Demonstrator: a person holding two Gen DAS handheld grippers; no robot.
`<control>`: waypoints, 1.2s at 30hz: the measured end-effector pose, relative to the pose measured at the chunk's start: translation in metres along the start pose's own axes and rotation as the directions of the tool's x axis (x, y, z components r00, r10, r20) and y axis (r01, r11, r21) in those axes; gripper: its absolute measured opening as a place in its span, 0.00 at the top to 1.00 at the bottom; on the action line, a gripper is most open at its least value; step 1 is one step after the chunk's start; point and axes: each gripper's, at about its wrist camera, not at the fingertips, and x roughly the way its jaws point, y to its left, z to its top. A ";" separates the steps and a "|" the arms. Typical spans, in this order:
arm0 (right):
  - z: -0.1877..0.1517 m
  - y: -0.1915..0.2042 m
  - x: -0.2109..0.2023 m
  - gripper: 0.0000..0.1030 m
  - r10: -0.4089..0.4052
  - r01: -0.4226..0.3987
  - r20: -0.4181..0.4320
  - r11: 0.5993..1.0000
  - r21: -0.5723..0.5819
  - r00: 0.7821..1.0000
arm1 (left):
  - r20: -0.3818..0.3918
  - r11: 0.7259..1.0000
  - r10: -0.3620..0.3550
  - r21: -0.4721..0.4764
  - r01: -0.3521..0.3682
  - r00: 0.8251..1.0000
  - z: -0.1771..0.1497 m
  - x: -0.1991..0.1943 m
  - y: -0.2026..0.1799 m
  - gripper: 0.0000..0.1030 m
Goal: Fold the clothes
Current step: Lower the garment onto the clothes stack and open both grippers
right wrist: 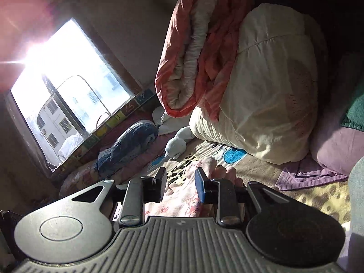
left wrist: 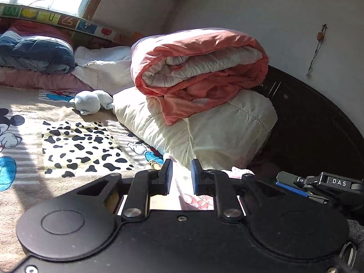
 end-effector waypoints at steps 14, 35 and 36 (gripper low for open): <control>-0.043 0.056 -0.026 0.41 -0.055 0.036 -0.068 0.967 -0.251 0.996 | -0.120 0.989 0.081 0.133 -0.065 0.989 -0.032 -0.028 -0.038 0.52; -0.032 0.091 -0.138 0.00 -0.285 0.267 -0.188 0.957 -0.116 0.940 | -0.192 0.943 0.299 0.210 -0.258 0.935 -0.027 -0.133 -0.125 0.00; -0.033 0.093 -0.142 0.00 -0.291 0.272 -0.192 0.955 -0.119 0.937 | -0.187 0.941 0.305 0.210 -0.266 0.934 -0.028 -0.136 -0.127 0.00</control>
